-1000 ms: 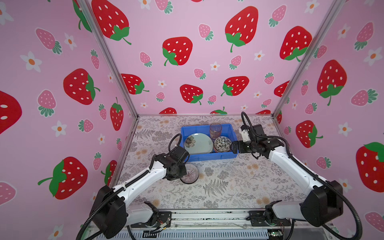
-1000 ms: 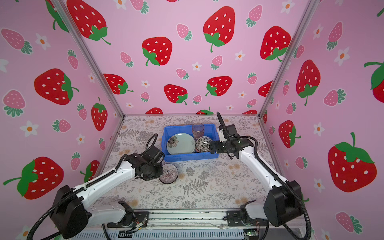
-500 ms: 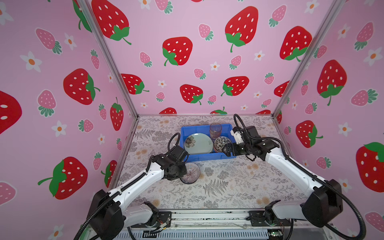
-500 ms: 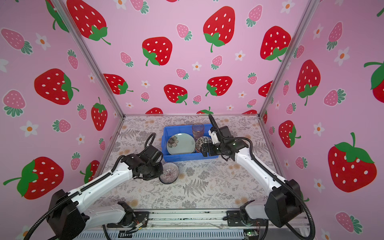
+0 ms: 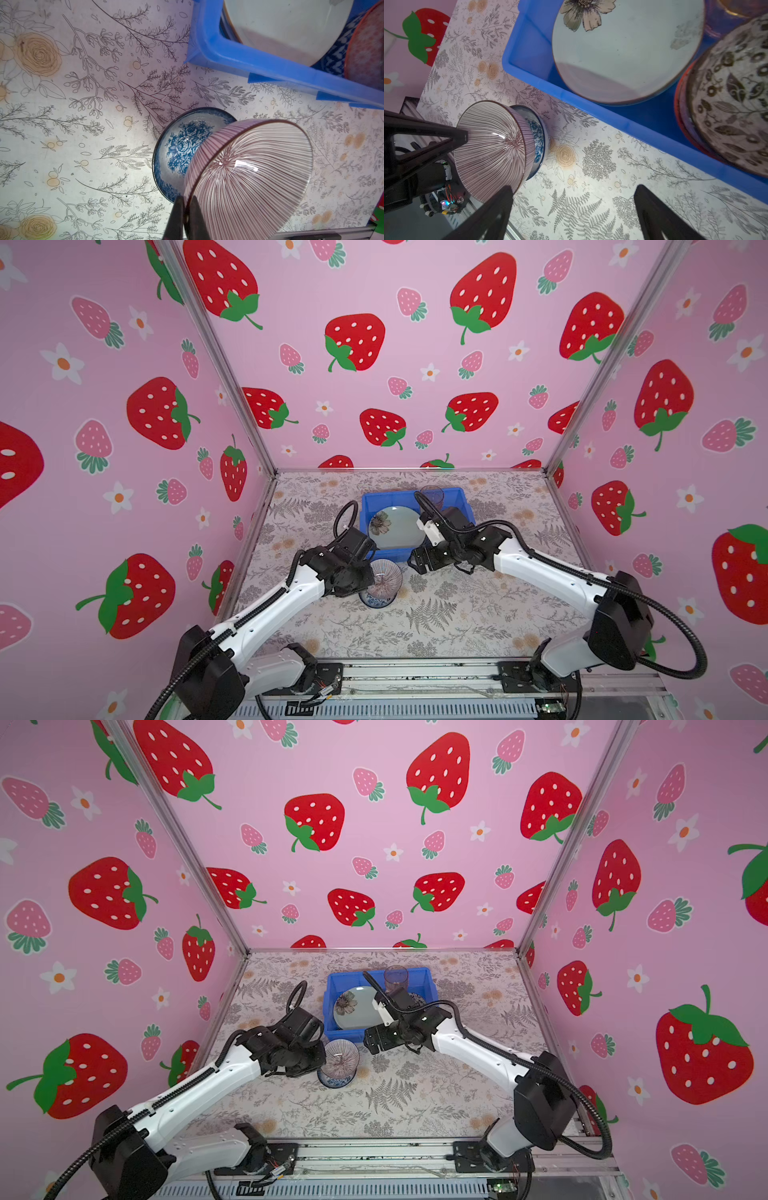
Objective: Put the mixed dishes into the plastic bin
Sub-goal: 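Lift the striped bowl with left gripper while right gripper reaches to its rim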
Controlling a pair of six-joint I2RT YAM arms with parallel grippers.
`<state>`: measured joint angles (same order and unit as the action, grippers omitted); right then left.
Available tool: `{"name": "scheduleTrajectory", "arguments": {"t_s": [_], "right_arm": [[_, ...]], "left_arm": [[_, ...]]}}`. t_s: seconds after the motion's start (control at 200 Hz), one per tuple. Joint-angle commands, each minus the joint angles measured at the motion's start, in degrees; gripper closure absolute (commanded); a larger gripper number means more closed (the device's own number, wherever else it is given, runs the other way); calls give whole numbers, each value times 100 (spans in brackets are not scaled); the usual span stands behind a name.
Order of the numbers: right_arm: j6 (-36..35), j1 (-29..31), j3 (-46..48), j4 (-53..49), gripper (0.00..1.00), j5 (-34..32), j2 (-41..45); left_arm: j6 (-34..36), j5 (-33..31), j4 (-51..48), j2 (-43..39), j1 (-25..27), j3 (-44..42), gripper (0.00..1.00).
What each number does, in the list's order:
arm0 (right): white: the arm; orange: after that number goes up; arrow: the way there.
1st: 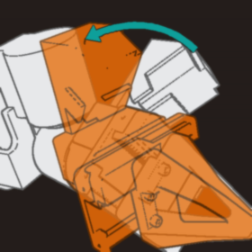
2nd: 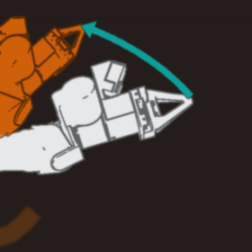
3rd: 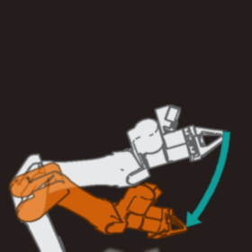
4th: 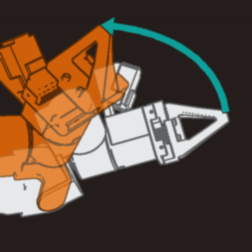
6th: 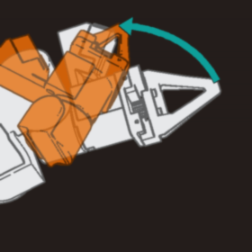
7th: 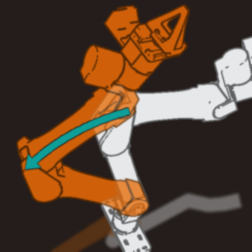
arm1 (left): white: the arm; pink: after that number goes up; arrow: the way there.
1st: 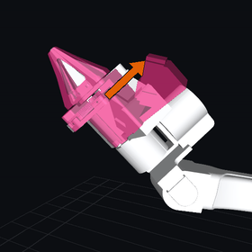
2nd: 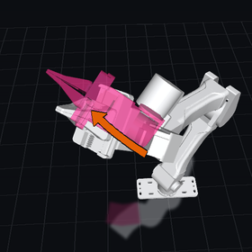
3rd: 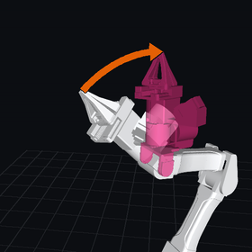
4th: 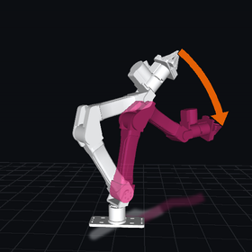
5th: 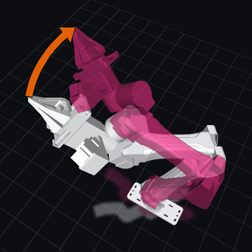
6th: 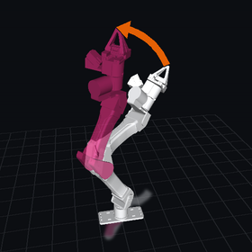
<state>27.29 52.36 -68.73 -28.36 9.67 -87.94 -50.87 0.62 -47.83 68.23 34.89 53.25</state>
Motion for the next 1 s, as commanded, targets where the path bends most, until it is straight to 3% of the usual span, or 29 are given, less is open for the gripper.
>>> {"name": "scheduleTrajectory", "arguments": {"t_s": [0.0, 0.285, 0.995], "right_arm": [[145, 190, -241, 140, 8, -82, -227], [124, 450, -673, 69, 19, -189, -791], [13, 513, -869, -3, 74, -247, -1160]], "left_arm": [[-82, -38, 87, -99, 18, 322, 100], [-81, -40, 166, -112, 13, 418, 100], [-101, 85, 334, 49, 17, 481, 100]]}}
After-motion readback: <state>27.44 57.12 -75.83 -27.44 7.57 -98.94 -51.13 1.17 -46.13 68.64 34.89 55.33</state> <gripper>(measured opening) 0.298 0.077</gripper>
